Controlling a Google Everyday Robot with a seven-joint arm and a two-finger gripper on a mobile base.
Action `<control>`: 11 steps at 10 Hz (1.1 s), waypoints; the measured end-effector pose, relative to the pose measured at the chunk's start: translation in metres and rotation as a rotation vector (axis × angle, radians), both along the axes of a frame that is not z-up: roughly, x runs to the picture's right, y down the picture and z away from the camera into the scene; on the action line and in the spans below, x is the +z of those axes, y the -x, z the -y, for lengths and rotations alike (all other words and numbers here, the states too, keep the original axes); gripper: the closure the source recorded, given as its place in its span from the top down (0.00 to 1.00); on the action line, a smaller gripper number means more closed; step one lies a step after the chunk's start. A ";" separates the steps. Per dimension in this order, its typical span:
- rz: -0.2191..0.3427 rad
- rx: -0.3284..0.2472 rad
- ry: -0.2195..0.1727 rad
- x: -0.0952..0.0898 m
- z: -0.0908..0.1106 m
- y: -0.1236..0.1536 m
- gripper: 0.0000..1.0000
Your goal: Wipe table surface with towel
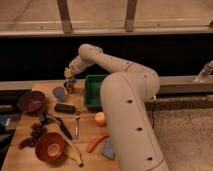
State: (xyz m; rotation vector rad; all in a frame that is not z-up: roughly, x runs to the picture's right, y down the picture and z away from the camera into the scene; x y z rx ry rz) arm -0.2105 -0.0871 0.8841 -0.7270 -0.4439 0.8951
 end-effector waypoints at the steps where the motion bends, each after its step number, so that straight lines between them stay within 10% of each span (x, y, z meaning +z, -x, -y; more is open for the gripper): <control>1: -0.025 -0.025 0.015 -0.009 -0.002 -0.017 0.17; 6: -0.207 -0.163 0.167 -0.058 -0.049 -0.124 0.17; 11: -0.222 -0.173 0.188 -0.066 -0.059 -0.133 0.17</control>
